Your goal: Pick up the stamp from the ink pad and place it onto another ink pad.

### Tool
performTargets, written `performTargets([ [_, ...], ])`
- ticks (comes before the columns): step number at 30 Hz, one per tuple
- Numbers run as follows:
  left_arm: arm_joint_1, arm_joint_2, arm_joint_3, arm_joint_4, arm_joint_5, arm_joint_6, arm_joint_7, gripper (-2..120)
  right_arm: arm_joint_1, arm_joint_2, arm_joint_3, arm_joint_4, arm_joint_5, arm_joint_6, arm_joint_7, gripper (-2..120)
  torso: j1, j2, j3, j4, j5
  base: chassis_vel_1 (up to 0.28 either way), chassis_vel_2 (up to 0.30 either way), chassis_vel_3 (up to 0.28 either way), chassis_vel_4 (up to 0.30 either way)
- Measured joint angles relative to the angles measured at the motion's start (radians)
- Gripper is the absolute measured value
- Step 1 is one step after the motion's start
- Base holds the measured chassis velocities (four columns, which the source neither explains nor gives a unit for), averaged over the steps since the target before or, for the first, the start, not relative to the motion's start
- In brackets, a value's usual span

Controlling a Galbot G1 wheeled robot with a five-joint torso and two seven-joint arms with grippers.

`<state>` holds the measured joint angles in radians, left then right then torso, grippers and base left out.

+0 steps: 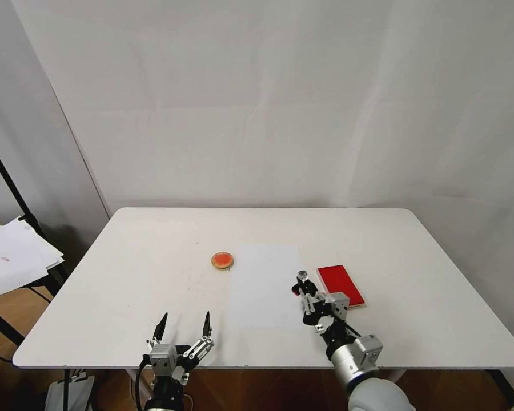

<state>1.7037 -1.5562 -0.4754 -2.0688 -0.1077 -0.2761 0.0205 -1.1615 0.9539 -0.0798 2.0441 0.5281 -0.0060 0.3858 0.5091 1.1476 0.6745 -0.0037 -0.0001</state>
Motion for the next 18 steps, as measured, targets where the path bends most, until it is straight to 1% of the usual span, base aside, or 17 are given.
performTargets([
  [4,0.0,0.0,0.0,0.0,0.0,0.0,0.0,102,0.031,-0.003,-0.021,-0.01,0.013,-0.003,0.0,7,0.0,0.0,0.0,0.0002,-0.0001,0.0,0.0,0.0,0.0],
  [6,0.0,0.0,0.0,0.0,0.0,0.0,0.0,102,0.07,0.001,-0.047,-0.031,0.037,-0.007,0.002,7,0.0,0.0,0.0,0.0001,-0.0002,0.0,0.0,0.0,0.0],
  [12,0.0,0.0,0.0,0.0,0.0,0.0,0.0,102,0.135,0.043,-0.11,-0.12,0.044,0.013,0.001,7,0.0,0.0,0.0,0.0001,0.0,0.0,0.0,0.0,0.0],
  [18,0.0,0.0,0.0,0.0,0.0,0.0,0.0,102,0.165,0.075,-0.135,-0.155,0.041,0.024,0.0,7,0.0,0.0,0.0,0.0001,-0.0001,0.0,0.0,0.0,0.0],
])
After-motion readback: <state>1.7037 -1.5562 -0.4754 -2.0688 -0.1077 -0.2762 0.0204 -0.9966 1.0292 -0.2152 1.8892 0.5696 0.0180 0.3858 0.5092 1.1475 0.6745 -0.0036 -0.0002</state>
